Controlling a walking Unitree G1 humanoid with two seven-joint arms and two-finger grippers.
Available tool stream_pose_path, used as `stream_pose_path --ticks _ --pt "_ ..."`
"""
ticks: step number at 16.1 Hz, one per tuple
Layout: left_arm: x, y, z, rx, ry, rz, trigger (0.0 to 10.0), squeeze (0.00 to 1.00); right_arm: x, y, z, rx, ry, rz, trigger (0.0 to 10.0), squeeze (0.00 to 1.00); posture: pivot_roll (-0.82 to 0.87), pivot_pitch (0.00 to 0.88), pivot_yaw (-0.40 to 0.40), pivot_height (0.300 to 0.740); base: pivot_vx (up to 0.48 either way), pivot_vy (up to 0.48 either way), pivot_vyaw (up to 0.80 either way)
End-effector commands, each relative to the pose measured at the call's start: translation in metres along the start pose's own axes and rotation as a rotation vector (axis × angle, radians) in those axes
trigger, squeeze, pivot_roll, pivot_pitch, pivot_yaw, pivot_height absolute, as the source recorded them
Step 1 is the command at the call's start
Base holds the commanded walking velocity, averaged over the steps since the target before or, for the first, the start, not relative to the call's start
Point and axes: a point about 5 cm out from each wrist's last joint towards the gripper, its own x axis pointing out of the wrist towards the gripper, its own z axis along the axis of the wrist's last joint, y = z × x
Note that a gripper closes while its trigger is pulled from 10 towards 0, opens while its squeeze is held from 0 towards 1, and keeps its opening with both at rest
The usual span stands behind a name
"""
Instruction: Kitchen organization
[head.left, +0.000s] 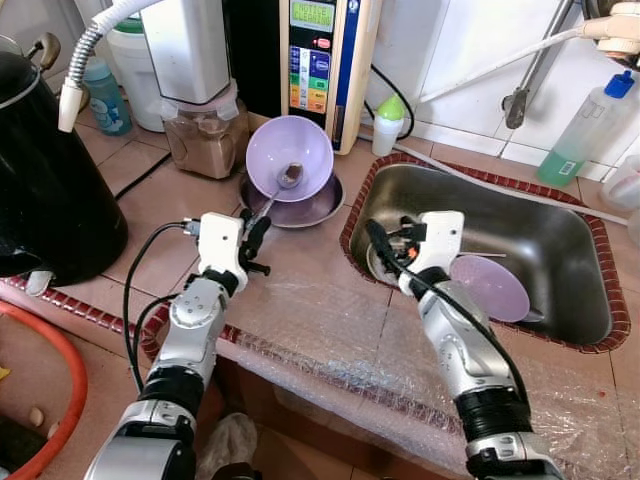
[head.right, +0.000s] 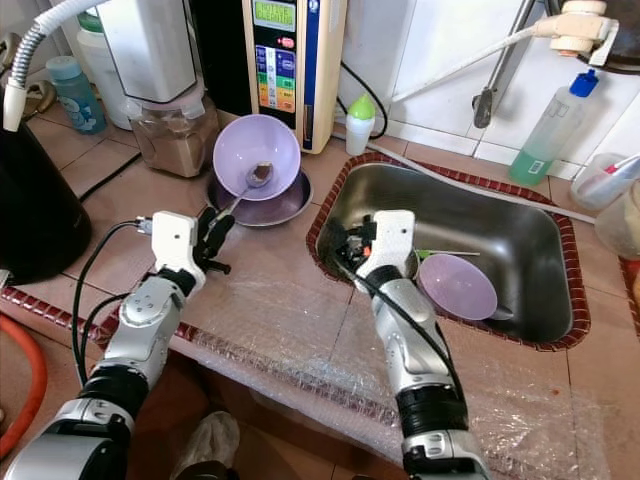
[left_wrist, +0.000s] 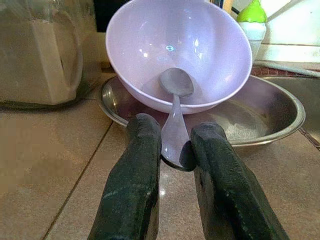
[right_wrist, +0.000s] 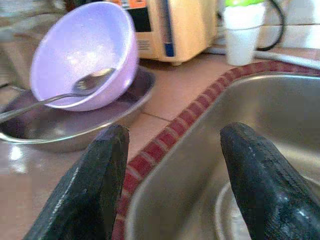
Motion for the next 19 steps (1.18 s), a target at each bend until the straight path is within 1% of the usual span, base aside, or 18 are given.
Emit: stream_pose_path --ticks 1,4,6,7,9,10,11,12,15,17,19 --pt "0.003 0.001 0.016 0.020 -0.072 0.001 0.0 0.00 -0.001 0.003 0.004 0.002 -0.009 0.041 10.0 0.00 -0.01 0.000 -0.041 0.740 0.000 0.000 0.00" --pt "0.006 -0.001 0.040 0.041 -0.171 -0.010 0.0 0.00 0.000 0.011 0.006 0.021 -0.009 0.101 10.0 0.00 -0.01 0.000 -0.042 0.740 0.000 0.000 0.00" --pt "0.007 -0.003 0.050 0.054 -0.207 -0.027 0.0 0.00 0.003 0.015 0.009 0.036 -0.020 0.126 10.0 0.00 0.00 0.000 -0.041 0.740 0.000 0.000 0.00" --pt "0.005 -0.009 0.057 0.069 -0.228 -0.067 0.0 0.00 0.006 0.021 0.014 0.081 -0.031 0.180 10.0 0.00 0.00 0.000 -0.038 0.740 0.000 0.000 0.00" --pt "0.002 -0.018 0.058 0.093 -0.226 -0.129 0.0 0.00 0.010 0.030 0.022 0.145 -0.045 0.247 10.0 0.00 0.00 0.000 -0.037 0.740 0.000 0.000 0.00" --pt "-0.003 -0.030 0.055 0.115 -0.220 -0.200 0.0 0.00 0.016 0.041 0.033 0.270 -0.059 0.340 10.0 0.00 0.01 0.000 -0.037 0.740 0.000 0.000 0.00" --pt "-0.004 -0.033 0.054 0.118 -0.219 -0.214 0.0 0.00 0.017 0.044 0.035 0.298 -0.060 0.359 10.0 0.00 0.01 0.000 -0.037 0.740 0.000 0.000 0.00" --pt "-0.007 -0.040 0.053 0.123 -0.213 -0.248 0.0 0.00 0.020 0.048 0.040 0.352 -0.067 0.390 10.0 0.00 0.01 0.000 -0.037 0.740 0.000 0.000 0.00" --pt "-0.011 -0.054 0.052 0.132 -0.212 -0.303 0.0 0.00 0.028 0.051 0.047 0.452 -0.084 0.391 10.0 0.00 0.01 0.000 -0.036 0.740 0.000 0.000 0.00" --pt "-0.012 -0.062 0.055 0.121 -0.227 -0.323 0.0 0.00 0.034 0.052 0.047 0.517 -0.077 0.366 10.0 0.00 0.01 0.000 -0.036 0.740 0.000 0.000 0.00" --pt "-0.010 -0.066 0.058 0.121 -0.237 -0.330 0.0 0.00 0.041 0.052 0.043 0.522 -0.054 0.326 10.0 0.00 0.01 0.000 -0.033 0.740 0.000 0.000 0.00"
